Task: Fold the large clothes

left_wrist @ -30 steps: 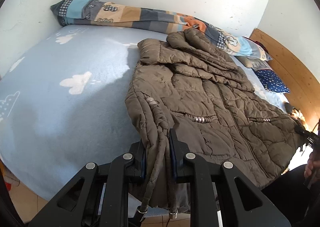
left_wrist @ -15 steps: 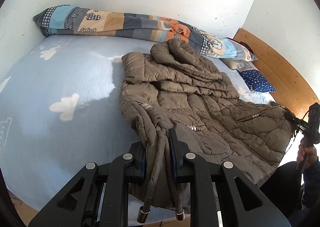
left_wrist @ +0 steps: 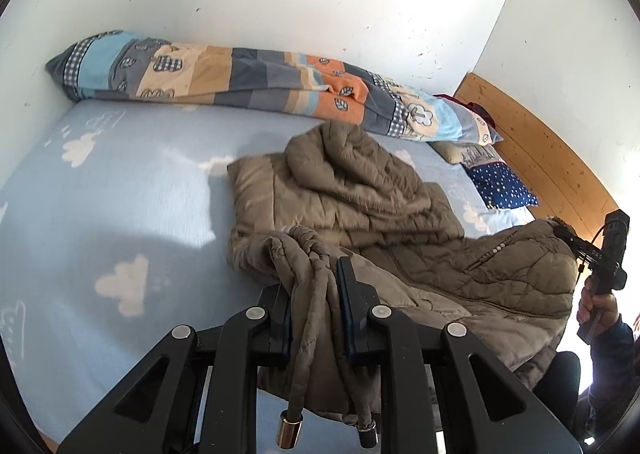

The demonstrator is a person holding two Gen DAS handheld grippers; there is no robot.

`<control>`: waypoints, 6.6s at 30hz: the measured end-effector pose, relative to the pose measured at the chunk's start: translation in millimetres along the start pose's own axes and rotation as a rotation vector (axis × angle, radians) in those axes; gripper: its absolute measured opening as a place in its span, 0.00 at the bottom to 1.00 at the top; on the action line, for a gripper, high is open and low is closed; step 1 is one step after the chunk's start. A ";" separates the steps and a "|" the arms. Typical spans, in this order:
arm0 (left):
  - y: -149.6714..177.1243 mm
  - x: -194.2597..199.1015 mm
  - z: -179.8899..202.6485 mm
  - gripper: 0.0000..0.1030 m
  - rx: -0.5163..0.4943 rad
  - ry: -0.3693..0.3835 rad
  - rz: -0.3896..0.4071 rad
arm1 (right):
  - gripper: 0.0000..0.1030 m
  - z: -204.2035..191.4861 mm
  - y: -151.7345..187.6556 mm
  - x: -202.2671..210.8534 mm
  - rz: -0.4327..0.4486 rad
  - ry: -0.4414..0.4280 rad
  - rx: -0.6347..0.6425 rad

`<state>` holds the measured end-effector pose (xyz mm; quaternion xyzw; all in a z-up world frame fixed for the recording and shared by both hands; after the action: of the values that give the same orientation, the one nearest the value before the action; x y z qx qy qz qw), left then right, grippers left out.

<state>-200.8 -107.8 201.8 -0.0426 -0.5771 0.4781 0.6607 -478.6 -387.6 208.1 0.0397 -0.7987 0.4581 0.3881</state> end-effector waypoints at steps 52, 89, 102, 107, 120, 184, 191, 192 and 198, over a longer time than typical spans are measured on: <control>-204.2 -232.2 -139.4 0.51 0.542 0.097 -0.121 | 0.59 175.6 -132.1 -269.3 -0.158 -0.116 -0.682; -137.1 -384.2 44.6 0.71 -0.097 -0.171 -0.212 | 0.26 -5.7 -53.3 -358.4 -0.381 0.101 0.150; -118.6 -252.2 78.8 0.71 -0.139 -0.223 -0.018 | 0.47 -41.3 -57.4 -209.0 -0.183 0.044 0.049; -93.5 -213.7 70.2 0.71 -0.174 -0.305 -0.035 | 0.48 -48.3 -34.5 -173.0 -0.150 0.022 0.011; -62.7 -226.4 -25.5 0.71 -0.051 -0.440 -0.111 | 0.47 -68.2 -25.2 -232.3 -0.206 0.046 0.126; -103.9 -208.5 -107.4 0.76 0.289 -0.129 -0.092 | 0.52 1.0 -50.0 -220.5 -0.196 0.009 -0.127; -100.2 -214.2 -102.2 0.76 0.265 -0.135 -0.110 | 0.53 6.4 -54.1 -209.0 -0.175 0.021 -0.120; -99.8 -214.7 -102.0 0.76 0.264 -0.138 -0.112 | 0.53 8.6 -54.1 -208.1 -0.174 0.022 -0.123; -97.9 -217.7 -102.0 0.76 0.257 -0.144 -0.120 | 0.53 19.4 -55.7 -204.8 -0.170 0.024 -0.154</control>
<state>-35.0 -258.3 70.5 0.1115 -0.5586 0.5095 0.6449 -324.1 -494.4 107.4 0.0720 -0.8206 0.3613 0.4370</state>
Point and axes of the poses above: each gripper's, at about its wrist camera, not at the fingertips, and x roughly against the way its jaws point, z to its right, y to its underside, the point moved 8 cm from there along -x, roughly the way its jaws point, and after that the axes turned 7 degrees about -z, right-handed, at the moved point
